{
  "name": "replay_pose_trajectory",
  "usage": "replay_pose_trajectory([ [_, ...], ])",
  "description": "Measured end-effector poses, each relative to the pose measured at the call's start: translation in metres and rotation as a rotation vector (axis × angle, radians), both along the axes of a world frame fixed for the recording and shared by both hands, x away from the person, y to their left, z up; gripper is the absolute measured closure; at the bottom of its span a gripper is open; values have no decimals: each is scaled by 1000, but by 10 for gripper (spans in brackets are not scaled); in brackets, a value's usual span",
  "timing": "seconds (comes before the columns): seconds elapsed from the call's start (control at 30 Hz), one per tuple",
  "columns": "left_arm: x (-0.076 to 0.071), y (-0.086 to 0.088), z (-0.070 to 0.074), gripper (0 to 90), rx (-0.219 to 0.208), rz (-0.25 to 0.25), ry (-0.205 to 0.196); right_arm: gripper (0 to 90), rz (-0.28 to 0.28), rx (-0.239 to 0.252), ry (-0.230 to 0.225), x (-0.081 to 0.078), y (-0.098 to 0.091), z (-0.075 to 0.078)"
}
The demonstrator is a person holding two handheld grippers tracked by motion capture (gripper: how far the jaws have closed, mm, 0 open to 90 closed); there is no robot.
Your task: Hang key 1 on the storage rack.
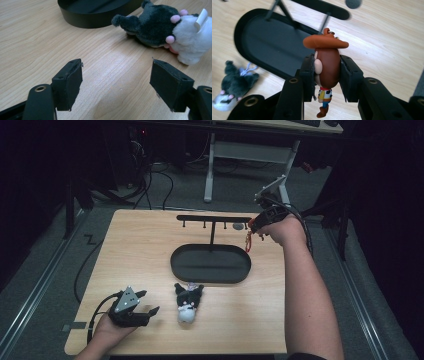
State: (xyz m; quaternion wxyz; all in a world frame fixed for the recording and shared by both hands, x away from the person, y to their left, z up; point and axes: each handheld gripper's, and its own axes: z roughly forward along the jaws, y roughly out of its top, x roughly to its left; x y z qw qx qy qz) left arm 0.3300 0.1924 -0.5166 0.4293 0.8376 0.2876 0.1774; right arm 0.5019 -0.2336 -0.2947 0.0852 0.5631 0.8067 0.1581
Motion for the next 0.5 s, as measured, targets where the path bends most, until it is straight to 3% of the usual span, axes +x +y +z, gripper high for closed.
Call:
replay_pose_trajectory([
  [0.23,0,-1,0,263,4,-1,-4,670,18,-10,-25,0,10,9],
  [0.5,0,1,0,263,-1,1,-2,669,1,-22,-22,4,8,5],
])
